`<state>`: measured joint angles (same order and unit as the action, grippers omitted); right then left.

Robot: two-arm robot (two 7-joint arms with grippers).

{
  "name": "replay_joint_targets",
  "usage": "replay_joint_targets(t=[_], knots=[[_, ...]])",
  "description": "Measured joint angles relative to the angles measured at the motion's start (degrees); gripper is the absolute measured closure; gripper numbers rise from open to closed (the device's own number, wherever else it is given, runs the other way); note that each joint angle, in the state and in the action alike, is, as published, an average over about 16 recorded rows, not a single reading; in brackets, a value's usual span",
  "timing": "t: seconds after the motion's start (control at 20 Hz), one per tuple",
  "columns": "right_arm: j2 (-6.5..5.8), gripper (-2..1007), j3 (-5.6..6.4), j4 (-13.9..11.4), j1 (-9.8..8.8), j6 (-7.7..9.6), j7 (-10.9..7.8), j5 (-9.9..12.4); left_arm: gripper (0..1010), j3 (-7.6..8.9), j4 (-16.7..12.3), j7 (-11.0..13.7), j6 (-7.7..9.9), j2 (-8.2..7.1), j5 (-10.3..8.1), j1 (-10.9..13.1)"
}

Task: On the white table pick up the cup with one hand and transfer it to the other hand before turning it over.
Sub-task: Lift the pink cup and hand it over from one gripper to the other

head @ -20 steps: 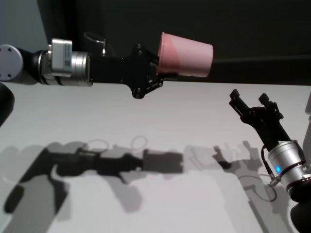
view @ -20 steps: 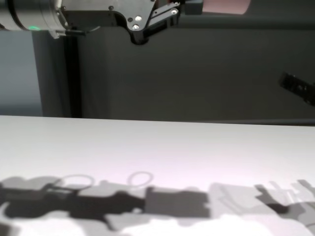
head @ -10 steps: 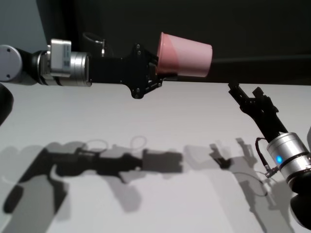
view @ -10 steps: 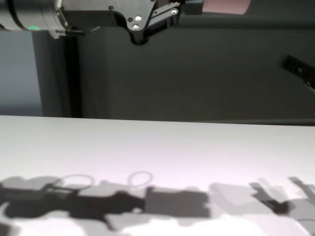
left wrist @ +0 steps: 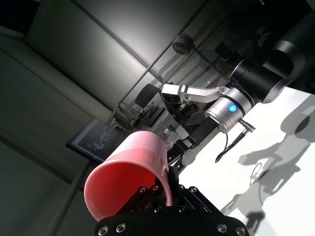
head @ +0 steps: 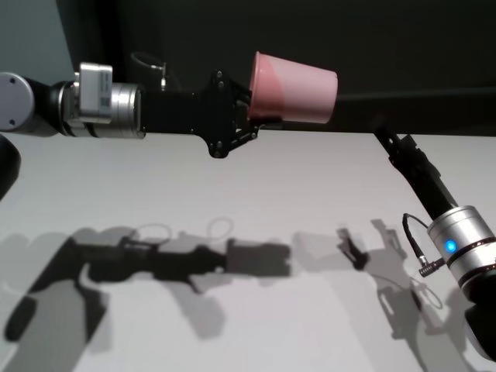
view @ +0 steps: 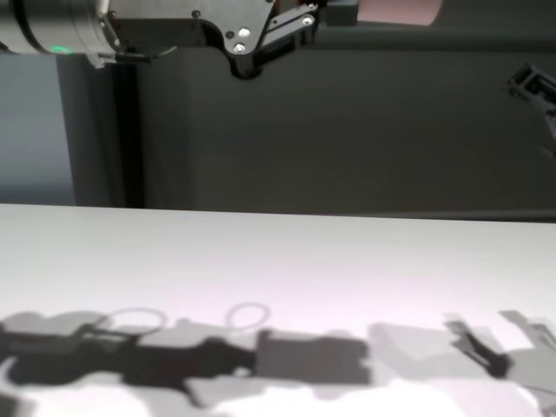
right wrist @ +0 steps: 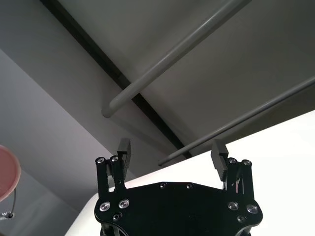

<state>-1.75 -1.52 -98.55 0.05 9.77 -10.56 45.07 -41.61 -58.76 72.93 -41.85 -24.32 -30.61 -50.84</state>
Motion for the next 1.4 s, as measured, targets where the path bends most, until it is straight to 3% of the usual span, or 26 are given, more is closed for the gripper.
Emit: replay_joint_targets(t=[0.55,0.9,1.4], knots=[[1.03,5,1.81,-0.20,0.53,4.87,-1.71,10.59,970,0.00,0.00,0.00,0.00,0.00,0.00,0.00],[0.50,5,2.42,0.29,1.03,8.68,-3.62,16.72,970,0.00,0.00,0.00,0.00,0.00,0.00,0.00],[-0.28,5,2.91,1.47,1.54,12.96,-8.01,25.01,970,0.00,0.00,0.00,0.00,0.00,0.00,0.00]])
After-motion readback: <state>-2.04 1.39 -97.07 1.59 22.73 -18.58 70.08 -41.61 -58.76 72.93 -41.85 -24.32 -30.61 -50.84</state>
